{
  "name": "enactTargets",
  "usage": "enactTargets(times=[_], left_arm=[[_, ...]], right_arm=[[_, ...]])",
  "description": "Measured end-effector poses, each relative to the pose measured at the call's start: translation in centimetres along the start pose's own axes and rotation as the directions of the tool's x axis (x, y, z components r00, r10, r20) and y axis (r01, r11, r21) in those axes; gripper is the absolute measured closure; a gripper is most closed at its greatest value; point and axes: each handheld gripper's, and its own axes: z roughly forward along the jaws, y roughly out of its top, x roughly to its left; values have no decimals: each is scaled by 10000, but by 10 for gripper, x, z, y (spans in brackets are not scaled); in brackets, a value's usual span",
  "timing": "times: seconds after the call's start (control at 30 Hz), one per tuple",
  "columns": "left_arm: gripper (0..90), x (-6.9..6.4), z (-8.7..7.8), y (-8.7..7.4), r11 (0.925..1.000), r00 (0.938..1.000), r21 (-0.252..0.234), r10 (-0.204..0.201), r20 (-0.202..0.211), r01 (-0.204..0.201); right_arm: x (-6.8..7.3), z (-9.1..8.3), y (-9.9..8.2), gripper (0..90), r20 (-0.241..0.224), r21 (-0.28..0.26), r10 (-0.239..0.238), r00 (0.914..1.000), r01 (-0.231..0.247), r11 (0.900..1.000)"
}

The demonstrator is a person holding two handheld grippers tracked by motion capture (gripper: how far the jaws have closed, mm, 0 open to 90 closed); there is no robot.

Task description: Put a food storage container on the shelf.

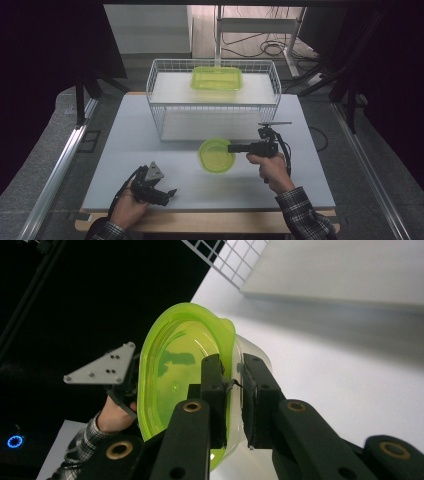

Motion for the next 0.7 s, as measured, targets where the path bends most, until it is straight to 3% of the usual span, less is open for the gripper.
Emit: enactTargets(times=[0.7], left_arm=[[35,2,-1,0,9997,9999,-224,-13,-131,10]], right_arm=[[32,-38,43,812,-169,-1076,-392,9991,371,9935]])
